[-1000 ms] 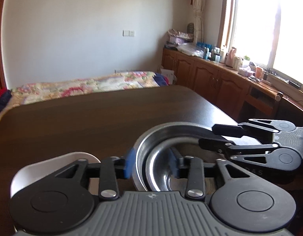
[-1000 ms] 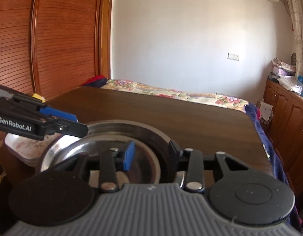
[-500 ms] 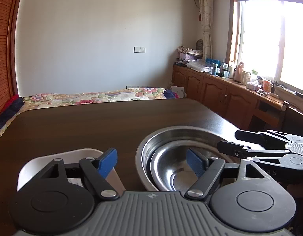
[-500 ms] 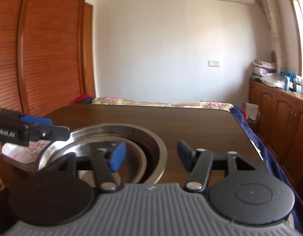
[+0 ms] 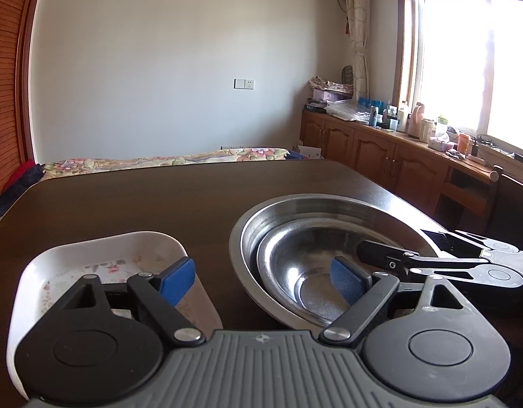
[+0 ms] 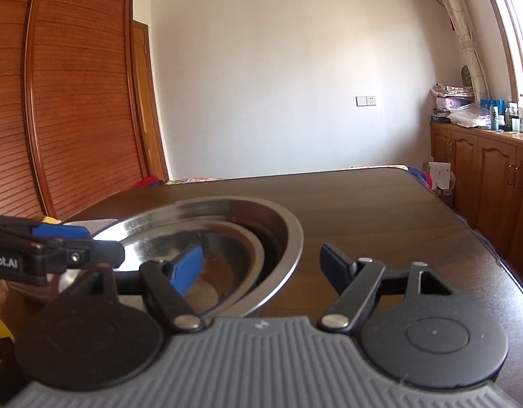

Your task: Organize plates and bowls

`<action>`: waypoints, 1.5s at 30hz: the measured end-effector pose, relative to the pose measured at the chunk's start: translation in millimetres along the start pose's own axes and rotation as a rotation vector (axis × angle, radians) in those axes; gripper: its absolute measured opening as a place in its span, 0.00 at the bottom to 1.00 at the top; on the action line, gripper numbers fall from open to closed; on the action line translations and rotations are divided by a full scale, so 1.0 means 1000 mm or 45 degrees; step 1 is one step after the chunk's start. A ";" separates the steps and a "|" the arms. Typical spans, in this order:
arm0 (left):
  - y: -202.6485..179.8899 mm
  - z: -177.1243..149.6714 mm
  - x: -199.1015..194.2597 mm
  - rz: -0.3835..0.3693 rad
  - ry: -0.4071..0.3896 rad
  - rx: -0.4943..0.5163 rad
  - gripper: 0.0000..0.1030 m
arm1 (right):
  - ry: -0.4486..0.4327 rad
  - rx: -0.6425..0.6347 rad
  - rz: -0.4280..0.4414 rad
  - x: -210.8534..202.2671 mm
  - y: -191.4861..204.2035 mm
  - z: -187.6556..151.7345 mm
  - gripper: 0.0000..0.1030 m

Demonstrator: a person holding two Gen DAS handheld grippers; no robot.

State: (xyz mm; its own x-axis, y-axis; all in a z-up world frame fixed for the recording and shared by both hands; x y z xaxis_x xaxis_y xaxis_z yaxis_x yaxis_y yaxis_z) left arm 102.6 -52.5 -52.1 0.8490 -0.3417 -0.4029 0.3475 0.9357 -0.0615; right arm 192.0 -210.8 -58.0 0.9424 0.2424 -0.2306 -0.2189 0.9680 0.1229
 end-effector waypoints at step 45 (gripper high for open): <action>0.003 0.015 -0.007 0.019 -0.011 -0.012 0.37 | -0.076 0.016 0.038 -0.004 0.005 0.022 0.48</action>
State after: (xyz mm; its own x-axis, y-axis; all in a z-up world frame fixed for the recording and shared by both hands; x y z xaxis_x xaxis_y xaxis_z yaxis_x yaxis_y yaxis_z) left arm 103.7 -48.4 -35.6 0.8577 -0.3282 -0.3958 0.3309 0.9415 -0.0638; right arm 193.1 -208.5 -35.1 0.9489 0.2666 -0.1687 -0.2445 0.9594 0.1407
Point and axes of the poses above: each gripper's, at about its wrist camera, not at the fingertips, and x roughly the way its jaws point, y to its left, z to its top, the point moved 3 cm from there along x, roughly the way its jaws point, and after that the axes turned 2 degrees about -y, right-handed, at the moved point
